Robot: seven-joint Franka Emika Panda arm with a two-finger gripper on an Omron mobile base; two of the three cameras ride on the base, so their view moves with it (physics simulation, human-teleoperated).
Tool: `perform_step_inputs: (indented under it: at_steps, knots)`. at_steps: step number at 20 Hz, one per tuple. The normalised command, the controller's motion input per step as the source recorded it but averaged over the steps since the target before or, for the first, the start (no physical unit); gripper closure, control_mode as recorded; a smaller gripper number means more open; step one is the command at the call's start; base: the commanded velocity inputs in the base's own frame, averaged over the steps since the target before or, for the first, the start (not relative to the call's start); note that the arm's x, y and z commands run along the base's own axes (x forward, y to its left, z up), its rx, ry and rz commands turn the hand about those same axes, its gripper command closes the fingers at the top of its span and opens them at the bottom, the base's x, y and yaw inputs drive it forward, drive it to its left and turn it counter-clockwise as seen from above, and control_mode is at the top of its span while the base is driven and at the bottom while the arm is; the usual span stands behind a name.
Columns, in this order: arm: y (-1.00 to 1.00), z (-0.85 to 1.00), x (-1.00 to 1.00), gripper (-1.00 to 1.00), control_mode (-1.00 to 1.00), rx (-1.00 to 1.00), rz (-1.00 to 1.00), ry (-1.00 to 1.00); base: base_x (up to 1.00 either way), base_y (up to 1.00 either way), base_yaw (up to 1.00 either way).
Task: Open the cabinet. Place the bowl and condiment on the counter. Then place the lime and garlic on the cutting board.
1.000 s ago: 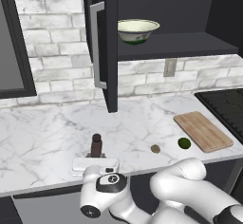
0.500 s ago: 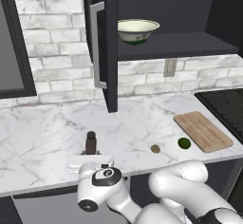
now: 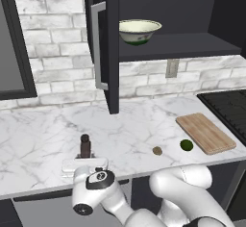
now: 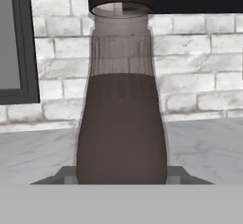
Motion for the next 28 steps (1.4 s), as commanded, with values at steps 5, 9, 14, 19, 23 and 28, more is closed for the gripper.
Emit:
perform_step_inputs:
  at_steps: [5, 9, 14, 19, 23, 28]
  knots:
    - [0.00, -0.01, 0.26, 1.00, -1.00, 0.04, 0.03, -0.05, 0.00, 0.00, 0.00]
    - [0.00, -0.18, 0.11, 1.00, -1.00, 0.02, 0.03, -0.02, 0.00, 0.00, 0.00]
    - [0.00, -0.29, 0.00, 1.00, -1.00, 0.00, 0.04, 0.00, 0.00, 0.00, 0.00]
    - [0.00, -0.20, 0.00, 1.00, -1.00, 0.00, 0.03, 0.00, 0.00, 0.00, 0.00]
    - [0.00, -0.12, 0.00, -1.00, -1.00, 0.00, 0.02, 0.00, 0.00, 0.00, 0.00]
    - [-0.09, -0.03, -0.14, -1.00, -1.00, 0.01, 0.01, -0.03, 0.00, 0.00, 0.00]
